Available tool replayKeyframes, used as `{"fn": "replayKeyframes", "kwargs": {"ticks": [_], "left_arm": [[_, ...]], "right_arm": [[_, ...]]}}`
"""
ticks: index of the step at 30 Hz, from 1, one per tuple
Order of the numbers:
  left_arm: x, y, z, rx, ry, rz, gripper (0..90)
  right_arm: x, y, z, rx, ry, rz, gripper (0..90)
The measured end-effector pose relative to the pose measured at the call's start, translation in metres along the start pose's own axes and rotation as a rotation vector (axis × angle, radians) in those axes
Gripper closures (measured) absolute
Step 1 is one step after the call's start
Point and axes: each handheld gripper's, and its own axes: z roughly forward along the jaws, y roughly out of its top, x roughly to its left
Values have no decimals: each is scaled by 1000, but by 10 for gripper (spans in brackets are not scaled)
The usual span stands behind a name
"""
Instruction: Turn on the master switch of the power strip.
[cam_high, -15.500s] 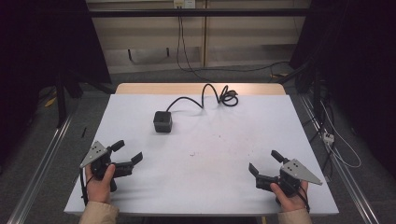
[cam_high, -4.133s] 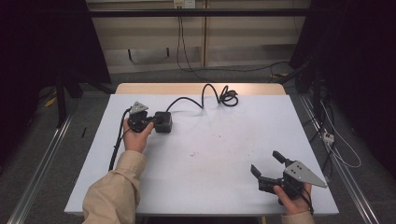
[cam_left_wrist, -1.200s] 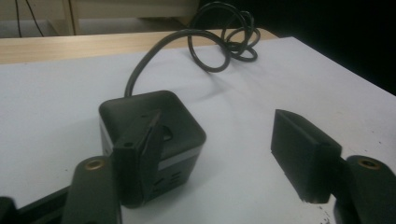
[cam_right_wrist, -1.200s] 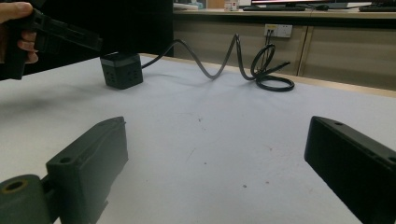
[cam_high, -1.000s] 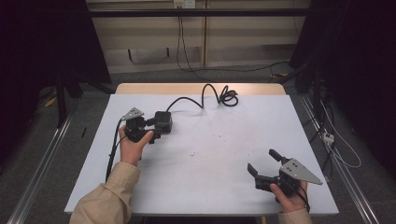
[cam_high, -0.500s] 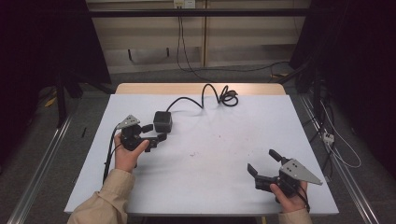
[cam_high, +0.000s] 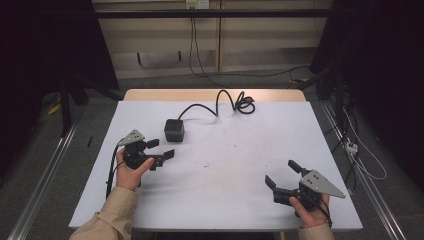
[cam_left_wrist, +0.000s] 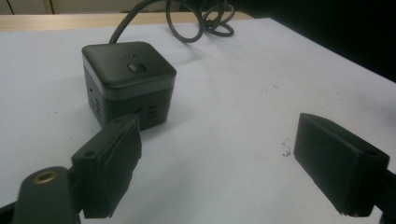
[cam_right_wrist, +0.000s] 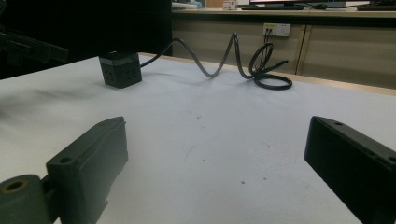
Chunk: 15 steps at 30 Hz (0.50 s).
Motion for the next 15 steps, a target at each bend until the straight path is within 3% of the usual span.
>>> {"fn": "replayKeyframes", "kwargs": {"ticks": [15], "left_arm": [[1,-7,-18,-9,16,2,126]], "right_arm": [[0,0,0,-1,0,-3,57]]}}
